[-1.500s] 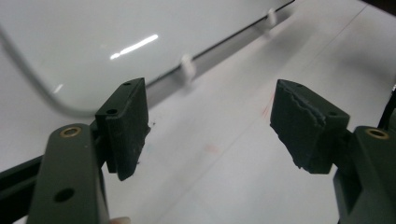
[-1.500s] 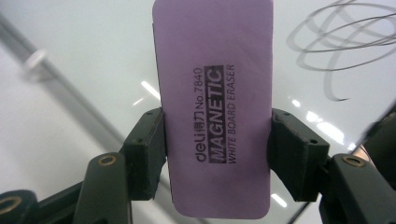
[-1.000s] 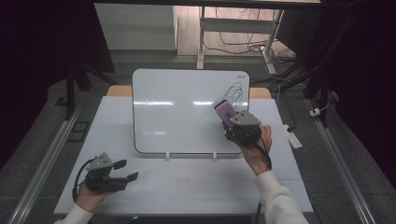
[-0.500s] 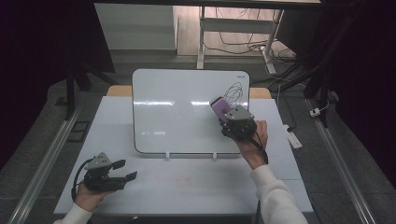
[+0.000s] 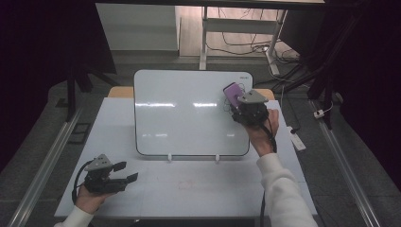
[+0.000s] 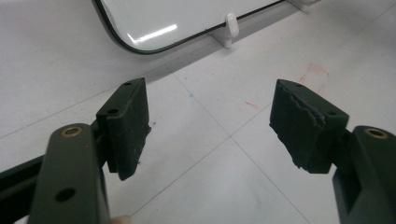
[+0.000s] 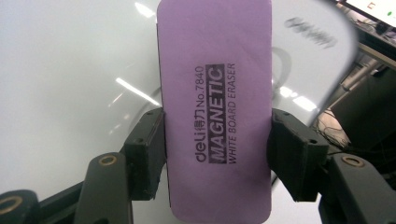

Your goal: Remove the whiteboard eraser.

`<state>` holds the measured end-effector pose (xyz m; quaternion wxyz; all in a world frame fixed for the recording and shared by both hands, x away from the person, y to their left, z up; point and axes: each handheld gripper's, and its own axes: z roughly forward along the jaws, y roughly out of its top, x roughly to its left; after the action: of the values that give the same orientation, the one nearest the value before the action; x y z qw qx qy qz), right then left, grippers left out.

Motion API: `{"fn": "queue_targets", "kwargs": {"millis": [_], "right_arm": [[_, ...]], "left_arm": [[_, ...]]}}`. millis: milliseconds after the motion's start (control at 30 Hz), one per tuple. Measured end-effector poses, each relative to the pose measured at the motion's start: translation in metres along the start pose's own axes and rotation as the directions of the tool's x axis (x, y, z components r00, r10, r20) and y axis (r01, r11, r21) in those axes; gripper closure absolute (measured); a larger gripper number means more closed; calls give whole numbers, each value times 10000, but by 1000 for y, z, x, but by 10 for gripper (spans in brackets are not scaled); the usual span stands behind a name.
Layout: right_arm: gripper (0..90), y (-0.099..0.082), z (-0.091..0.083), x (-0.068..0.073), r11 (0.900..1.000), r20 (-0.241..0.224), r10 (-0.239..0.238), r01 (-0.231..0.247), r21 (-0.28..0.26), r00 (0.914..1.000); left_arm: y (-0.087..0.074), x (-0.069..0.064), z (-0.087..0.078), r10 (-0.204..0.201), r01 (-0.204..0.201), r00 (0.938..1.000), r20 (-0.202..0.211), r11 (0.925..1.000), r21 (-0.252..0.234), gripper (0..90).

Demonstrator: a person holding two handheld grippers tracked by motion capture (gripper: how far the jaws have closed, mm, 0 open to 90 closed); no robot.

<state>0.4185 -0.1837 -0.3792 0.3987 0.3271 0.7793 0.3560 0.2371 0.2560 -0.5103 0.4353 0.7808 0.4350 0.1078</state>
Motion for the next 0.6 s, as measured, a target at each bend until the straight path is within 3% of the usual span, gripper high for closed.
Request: {"fn": "queue_targets", "kwargs": {"millis": [133,233,333,467,567,600], "right_arm": [[400,7,1,-14,9992,109,402,-401,-83,9991],[400,7,3,-12,9996,-58,288,-288,76,9996],[401,3,3,3,9995,-513,-159,173,274,9986],[402,-7,3,29,9938,-1012,-971,1020,441,9901],[403,-10,5,39,9830,-954,-1697,1754,549,9809],[403,-9,5,38,9834,-929,-1664,1721,571,9817]], "left_arm": [[0,1,0,-18,18,10000,48,10000,-22,304],[0,1,1,-48,48,10000,68,10000,-25,304],[0,1,1,-55,55,10000,61,10000,-14,303],[0,1,1,-70,70,10000,72,10000,1,304],[0,1,2,-48,48,10000,53,10000,25,304],[0,1,2,-42,41,10000,53,10000,36,304]]}}
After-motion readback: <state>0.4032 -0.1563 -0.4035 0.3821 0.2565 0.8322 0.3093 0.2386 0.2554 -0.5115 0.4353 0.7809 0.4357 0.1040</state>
